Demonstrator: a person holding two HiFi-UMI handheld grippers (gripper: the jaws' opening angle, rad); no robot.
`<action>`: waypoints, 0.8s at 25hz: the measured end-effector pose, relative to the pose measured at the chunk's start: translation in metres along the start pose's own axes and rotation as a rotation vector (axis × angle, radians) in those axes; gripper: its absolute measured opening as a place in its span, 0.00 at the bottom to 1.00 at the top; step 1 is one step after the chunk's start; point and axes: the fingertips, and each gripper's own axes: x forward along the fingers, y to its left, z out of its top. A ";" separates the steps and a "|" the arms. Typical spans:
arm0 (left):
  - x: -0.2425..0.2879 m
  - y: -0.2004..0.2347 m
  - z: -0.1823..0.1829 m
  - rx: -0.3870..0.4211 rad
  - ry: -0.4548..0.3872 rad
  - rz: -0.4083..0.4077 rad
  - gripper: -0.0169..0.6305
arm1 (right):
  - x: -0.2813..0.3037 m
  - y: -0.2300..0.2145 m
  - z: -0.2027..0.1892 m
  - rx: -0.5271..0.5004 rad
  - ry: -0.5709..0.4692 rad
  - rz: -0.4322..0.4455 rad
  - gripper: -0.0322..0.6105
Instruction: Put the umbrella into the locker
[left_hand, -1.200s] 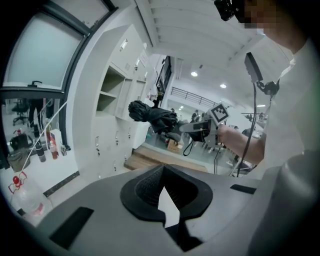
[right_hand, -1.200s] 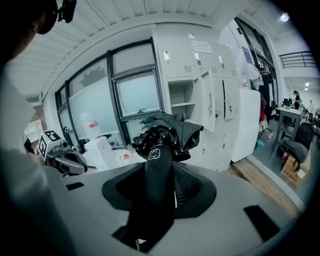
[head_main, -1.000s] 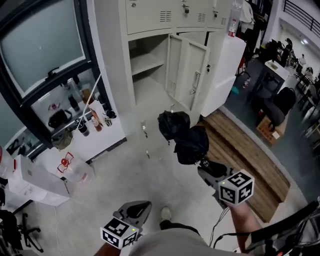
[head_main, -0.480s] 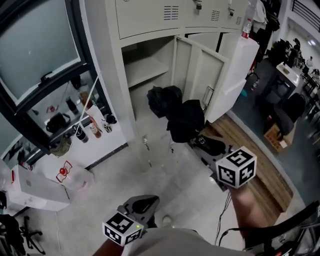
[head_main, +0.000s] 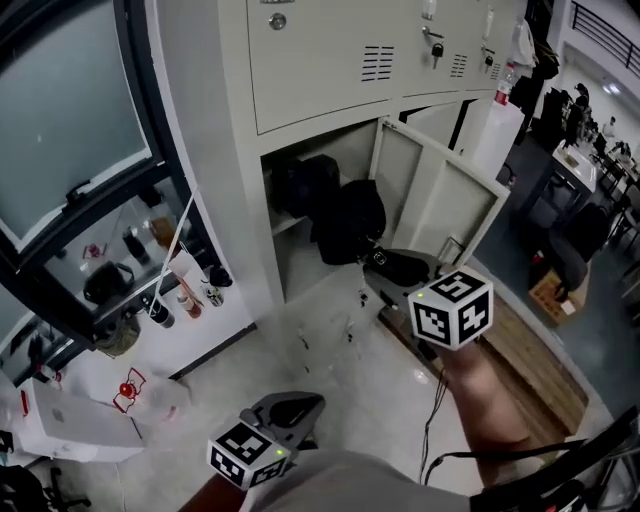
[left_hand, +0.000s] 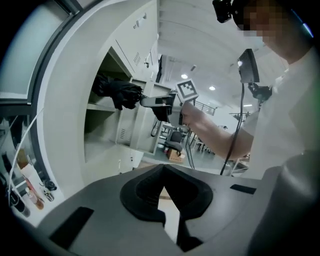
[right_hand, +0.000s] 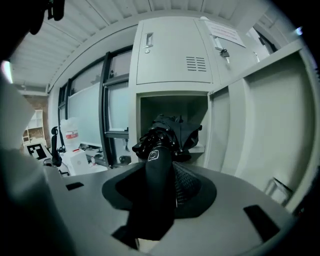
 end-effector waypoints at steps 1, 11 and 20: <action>-0.001 0.011 0.004 0.004 0.002 -0.004 0.04 | 0.015 -0.004 0.007 -0.002 -0.004 -0.003 0.29; -0.014 0.102 0.031 0.025 0.008 -0.007 0.04 | 0.147 -0.033 0.059 -0.034 -0.024 -0.002 0.29; -0.024 0.141 0.035 0.025 0.014 0.003 0.04 | 0.216 -0.048 0.070 -0.013 -0.016 0.005 0.29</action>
